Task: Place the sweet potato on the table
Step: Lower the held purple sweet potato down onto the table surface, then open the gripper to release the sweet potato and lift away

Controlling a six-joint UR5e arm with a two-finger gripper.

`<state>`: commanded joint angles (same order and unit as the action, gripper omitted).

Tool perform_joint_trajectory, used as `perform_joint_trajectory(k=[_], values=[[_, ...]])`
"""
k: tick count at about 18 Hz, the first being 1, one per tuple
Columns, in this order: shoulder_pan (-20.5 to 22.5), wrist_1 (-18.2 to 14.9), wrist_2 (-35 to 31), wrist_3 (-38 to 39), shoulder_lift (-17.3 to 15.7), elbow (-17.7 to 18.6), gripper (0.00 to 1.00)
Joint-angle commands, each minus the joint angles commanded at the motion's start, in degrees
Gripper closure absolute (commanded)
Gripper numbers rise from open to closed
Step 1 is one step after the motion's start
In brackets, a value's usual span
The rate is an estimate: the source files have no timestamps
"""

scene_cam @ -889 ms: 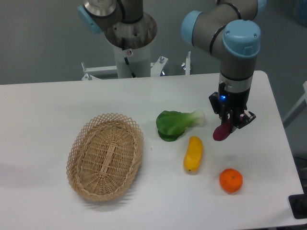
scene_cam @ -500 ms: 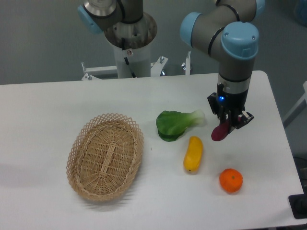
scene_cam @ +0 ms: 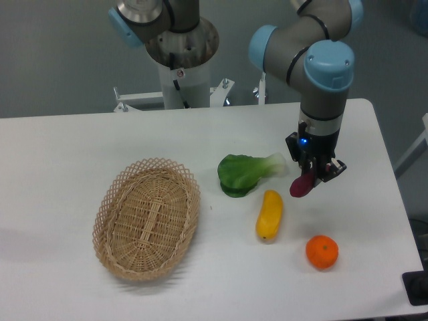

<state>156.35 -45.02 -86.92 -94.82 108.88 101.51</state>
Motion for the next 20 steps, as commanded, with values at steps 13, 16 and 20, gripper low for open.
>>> perform_joint_trajectory(k=[13,16,20], values=[[0.9,10.3,-3.3,-3.8,7.7,5.0,0.77],[0.9,10.4,-3.2,-3.5,7.7,5.3,0.64],[1.0,10.4,-3.0,-3.4,7.5,4.8,0.0]])
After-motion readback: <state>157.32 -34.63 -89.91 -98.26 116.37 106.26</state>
